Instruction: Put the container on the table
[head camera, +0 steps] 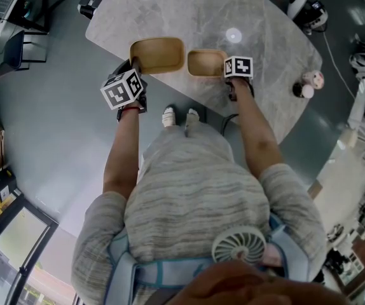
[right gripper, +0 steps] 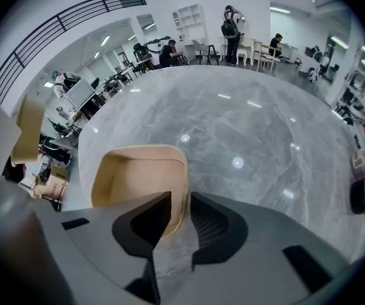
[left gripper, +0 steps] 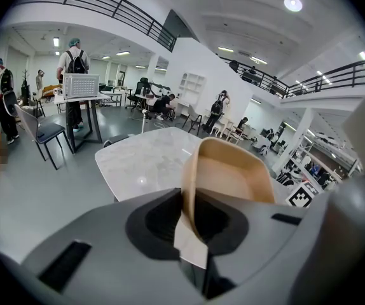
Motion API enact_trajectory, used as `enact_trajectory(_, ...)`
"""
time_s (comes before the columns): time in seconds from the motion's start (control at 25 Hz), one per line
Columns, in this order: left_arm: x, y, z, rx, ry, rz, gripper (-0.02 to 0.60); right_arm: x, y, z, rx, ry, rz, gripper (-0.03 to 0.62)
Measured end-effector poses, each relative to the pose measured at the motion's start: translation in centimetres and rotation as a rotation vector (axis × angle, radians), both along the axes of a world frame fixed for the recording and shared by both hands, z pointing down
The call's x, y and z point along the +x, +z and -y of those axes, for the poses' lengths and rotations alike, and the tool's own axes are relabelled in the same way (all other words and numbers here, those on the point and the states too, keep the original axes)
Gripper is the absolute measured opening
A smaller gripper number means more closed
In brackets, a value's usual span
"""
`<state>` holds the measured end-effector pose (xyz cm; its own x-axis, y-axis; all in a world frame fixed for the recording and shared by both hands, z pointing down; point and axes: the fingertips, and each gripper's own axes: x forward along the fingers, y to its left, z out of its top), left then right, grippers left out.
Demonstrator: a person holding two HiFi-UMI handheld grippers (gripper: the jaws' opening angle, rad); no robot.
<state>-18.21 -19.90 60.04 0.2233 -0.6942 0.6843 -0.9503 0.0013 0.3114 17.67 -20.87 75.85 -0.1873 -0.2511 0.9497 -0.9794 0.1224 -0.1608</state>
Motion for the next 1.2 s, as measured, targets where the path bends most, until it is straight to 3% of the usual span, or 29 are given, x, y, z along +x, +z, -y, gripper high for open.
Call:
enact_trajectory(0.68,-0.2,-0.6,0.4,0.009,0.003,-0.006,0.037,0.1,-4.2,0.6,0.15,-0.021,0.052,0.077)
enact_trajectory(1.2,-0.2,-0.6,-0.3,-0.001,0.0,-0.009,0.037,-0.5,-8.3,-0.1,0.254,0.03,0.146,0.077)
